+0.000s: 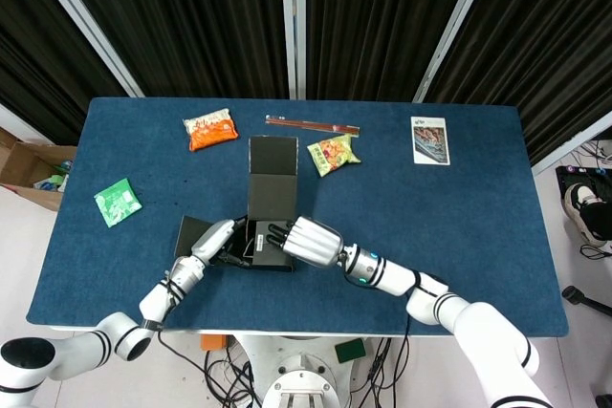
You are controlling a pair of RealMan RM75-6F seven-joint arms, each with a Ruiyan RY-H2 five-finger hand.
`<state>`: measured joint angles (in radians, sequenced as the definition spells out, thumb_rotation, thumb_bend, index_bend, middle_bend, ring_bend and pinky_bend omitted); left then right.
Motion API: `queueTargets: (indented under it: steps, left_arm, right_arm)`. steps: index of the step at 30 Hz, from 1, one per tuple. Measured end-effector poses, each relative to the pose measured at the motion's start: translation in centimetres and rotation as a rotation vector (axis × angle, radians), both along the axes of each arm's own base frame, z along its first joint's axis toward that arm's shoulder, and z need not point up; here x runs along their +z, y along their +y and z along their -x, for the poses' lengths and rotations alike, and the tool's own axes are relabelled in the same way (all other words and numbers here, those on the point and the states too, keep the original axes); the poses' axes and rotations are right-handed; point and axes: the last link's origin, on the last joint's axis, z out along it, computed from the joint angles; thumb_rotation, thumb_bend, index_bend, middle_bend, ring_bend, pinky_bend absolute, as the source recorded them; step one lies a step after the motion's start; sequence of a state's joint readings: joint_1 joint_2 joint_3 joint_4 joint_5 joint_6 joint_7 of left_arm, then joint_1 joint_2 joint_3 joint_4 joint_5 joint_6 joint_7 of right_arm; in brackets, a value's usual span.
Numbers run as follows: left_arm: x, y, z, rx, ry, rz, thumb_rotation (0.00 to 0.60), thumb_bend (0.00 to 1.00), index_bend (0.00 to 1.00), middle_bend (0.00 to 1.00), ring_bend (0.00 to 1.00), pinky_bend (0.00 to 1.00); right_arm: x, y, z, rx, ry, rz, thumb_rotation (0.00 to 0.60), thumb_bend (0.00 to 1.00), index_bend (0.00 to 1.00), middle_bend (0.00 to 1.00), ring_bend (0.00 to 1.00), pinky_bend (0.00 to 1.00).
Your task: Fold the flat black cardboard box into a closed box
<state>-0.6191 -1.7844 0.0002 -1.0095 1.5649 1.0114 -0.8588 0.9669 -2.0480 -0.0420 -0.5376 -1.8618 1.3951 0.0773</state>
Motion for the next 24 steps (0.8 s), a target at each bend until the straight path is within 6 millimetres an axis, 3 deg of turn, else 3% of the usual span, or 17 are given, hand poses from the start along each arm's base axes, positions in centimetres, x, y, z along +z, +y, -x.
queueTargets:
  steps: [6,11,24]
  left_arm:
    - [0.0,-0.08,-0.21,-0.016,0.021,0.005,0.456,0.0,0.19,0.24,0.53,0.78]
    - [0.01,-0.12,-0.36,-0.023,0.035,0.006,0.452,0.0,0.17,0.23,0.53,0.78]
    - [0.16,-0.25,-0.43,-0.02,0.055,0.016,0.345,0.0,0.08,0.18,0.53,0.78]
  right_arm:
    - [0.07,-0.15,-0.28,0.012,-0.004,0.003,0.6,0.1,0.46,0.42,0.78,1.0]
    - [-0.07,-0.02,-0.38,0.027,0.003,-0.002,0.6,0.11,0.53,0.46,0.78,1.0]
    - [-0.47,0.33,-0.07,0.045,0.04,-0.015,0.6,0.15,0.56,0.48,0.78,1.0]
